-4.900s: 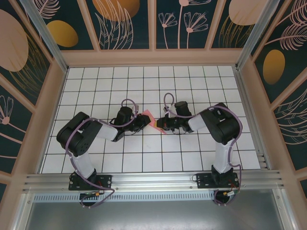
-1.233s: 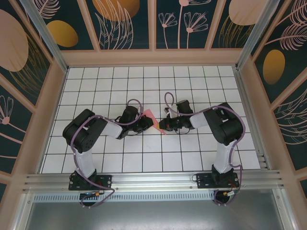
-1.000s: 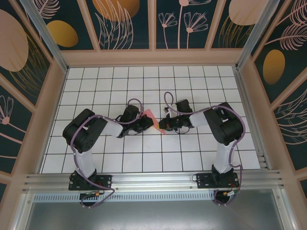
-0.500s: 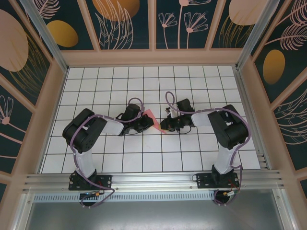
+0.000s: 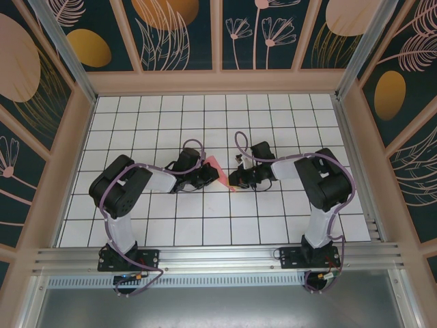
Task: Fold a paper plane with a square sheet of paper (pick it up from the middle)
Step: Fold the wing for the fifth time at the center of the table.
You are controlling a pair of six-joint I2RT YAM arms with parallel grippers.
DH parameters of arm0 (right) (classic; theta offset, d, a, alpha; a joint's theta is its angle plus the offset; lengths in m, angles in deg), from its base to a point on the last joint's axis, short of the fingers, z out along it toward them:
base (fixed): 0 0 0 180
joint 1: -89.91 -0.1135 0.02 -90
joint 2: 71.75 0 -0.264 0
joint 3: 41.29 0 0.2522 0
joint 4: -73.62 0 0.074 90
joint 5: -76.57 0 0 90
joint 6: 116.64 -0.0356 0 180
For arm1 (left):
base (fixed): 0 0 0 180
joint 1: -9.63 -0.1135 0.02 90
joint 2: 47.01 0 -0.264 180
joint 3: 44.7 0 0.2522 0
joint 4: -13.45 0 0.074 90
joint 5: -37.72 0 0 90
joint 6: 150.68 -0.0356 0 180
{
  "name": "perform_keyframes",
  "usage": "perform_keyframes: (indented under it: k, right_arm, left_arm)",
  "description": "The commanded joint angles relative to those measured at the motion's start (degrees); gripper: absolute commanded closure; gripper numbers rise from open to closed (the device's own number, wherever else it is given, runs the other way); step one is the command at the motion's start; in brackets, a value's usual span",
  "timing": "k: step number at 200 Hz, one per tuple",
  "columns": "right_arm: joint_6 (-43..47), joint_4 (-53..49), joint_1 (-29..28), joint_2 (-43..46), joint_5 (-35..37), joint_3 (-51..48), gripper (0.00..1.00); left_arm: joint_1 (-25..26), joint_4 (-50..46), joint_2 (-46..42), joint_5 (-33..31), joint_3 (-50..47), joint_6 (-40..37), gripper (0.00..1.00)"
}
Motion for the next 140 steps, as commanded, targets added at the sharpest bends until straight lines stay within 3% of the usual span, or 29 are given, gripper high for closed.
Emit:
perform_keyframes:
  k: [1, 104, 140]
  right_arm:
    - [1.12, -3.57, -0.19, 3.14, 0.21, -0.42, 0.86]
    - [2.15, -7.09, -0.75, -1.03, 4.67, -0.02, 0.91]
    - [2.23, -8.06, -0.82, 2.33, 5.11, 0.27, 0.87]
  left_arm:
    - [-0.05, -5.77, 2.05, -5.52, -0.65, -1.87, 0.89]
    - [-0.03, -5.52, 2.05, -5.44, -0.83, -1.78, 0.89]
    - [-0.05, -5.78, 1.95, -5.66, -0.83, -1.78, 0.89]
